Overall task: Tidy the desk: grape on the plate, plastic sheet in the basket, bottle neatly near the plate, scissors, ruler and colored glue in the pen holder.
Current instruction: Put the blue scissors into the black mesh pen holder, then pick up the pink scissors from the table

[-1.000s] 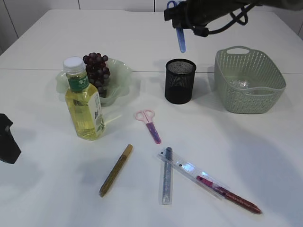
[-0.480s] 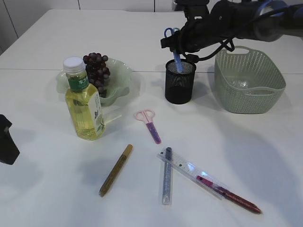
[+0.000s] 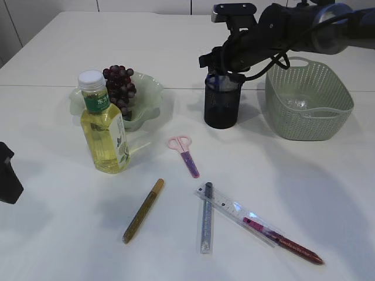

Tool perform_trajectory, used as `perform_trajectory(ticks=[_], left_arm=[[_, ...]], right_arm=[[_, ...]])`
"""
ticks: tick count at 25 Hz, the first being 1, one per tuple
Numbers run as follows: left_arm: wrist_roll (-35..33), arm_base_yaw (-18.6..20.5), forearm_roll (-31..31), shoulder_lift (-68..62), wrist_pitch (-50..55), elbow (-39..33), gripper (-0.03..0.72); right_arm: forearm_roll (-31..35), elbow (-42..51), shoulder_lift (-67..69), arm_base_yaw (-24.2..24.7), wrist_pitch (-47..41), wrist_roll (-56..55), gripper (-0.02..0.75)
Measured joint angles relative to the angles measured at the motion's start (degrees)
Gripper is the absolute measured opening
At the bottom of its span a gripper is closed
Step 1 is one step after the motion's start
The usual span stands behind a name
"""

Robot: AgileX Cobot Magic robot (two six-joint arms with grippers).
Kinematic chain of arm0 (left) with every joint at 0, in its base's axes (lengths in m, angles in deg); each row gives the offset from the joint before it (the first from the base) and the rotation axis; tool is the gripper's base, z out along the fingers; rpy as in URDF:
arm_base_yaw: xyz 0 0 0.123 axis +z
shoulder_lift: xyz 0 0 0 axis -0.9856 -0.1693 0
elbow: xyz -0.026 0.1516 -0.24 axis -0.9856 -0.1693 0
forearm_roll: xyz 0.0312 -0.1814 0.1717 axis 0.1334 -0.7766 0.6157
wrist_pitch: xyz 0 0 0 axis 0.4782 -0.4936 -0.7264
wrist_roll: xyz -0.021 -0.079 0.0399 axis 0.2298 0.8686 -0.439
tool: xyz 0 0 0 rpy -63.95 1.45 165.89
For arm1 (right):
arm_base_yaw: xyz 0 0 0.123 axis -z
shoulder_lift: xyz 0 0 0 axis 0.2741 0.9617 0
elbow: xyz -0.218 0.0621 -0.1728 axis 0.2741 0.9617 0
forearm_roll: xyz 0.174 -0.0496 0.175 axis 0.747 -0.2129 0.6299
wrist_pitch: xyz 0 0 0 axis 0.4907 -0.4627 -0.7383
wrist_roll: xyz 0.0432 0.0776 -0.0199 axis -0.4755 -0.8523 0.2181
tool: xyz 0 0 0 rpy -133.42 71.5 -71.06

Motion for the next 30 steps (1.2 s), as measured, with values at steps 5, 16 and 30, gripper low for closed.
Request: perform_trajectory(ticks=[5,16,30], left_arm=[[0.00,0.00,0.00,0.00,0.00,0.00,0.424],[0.00,0.00,0.00,0.00,0.10,0.00,0.424],[0.00,0.00,0.00,0.00,0.35,0.00,0.424]], right_arm=[[-0.46,0.00,-0.13,0.00,-0.30,0.00,0.377],[-1.12,-0.32,-10.34,-0.38,-24.29,-6.18,0.383],[-11.46,-9.36,-12.92,-10.50,-46.31,-21.68,0.384]])
